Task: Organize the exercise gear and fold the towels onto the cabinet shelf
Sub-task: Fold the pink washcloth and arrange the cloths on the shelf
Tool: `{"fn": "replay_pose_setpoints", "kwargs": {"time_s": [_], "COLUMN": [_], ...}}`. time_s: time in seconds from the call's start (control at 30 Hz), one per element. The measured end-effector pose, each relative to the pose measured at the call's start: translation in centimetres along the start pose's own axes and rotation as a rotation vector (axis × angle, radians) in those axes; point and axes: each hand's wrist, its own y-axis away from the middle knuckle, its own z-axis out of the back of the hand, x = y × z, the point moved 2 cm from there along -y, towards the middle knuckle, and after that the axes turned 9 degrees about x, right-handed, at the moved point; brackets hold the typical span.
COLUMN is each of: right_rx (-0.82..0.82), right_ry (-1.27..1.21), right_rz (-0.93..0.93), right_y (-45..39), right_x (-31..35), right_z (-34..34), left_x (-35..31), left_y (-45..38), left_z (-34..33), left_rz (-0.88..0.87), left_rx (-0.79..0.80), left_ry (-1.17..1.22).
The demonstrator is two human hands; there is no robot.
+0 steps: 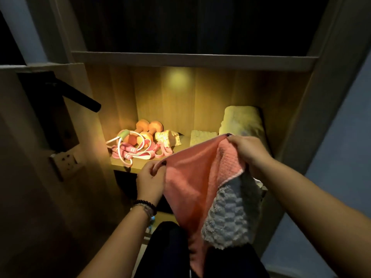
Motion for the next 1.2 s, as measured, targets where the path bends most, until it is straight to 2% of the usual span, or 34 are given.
{"fn": "replay_pose_setpoints", "kwargs": {"time_s": [0.1, 0.2, 0.37, 0.5, 0.63, 0.73, 0.8, 0.9, 0.97, 1.07, 1.13, 1.2], "right_rx": [0.065, 0.041, 0.004, -0.082, -0.190, -0.200, -0.158, 0.093, 0.204, 0.179, 0.197, 0.285], "right_ry": [-0.101, -0.136, -0.287, -0.359, -0.297, -0.075, 0.075, 0.170, 0.183, 0.249, 0.180, 0.056], "right_rz": [-0.122, -0.120, 0.022, 0.189, 0.328, 0.197, 0.044, -0.120, -0.171, -0.167, -0.085, -0.004], "right_y": [0.0, -1.7, -6.7, -12.0, -16.7, -20.0, -22.1, -23.5, -23.3, -21.3, -18.5, -14.7], "right_x": [-0.3, 0.2, 3.6, 6.9, 7.0, 3.5, 0.0, -4.8, -6.6, -6.6, -6.1, -5.8], "right_z": [0.6, 0.5, -1.7, -3.2, -6.3, -9.5, -11.0, -12.6, -13.1, -13.2, -13.2, -13.0], "left_x": [-0.8, -1.8, -3.4, -3.8, -2.8, -1.6, -1.1, -0.2, 0.4, 0.5, 0.0, -0.7], "left_y": [-0.5, -2.1, -5.0, -7.3, -9.6, -10.8, -11.5, -12.4, -12.7, -12.6, -12.2, -11.8], "left_z": [-0.2, 0.4, 2.1, 3.7, 4.4, 4.3, 4.1, 4.2, 4.2, 4.0, 3.5, 2.6], "left_rz": [0.110, 0.145, 0.117, 0.091, 0.068, 0.055, 0.051, 0.104, 0.148, 0.196, 0.202, 0.176], "left_rx": [-0.081, -0.123, -0.108, -0.163, -0.148, -0.103, -0.042, 0.025, 0.080, 0.161, 0.244, 0.296], "left_ry": [0.196, 0.317, 0.385, 0.422, 0.400, 0.418, 0.412, 0.323, 0.276, 0.342, 0.432, 0.455]}}
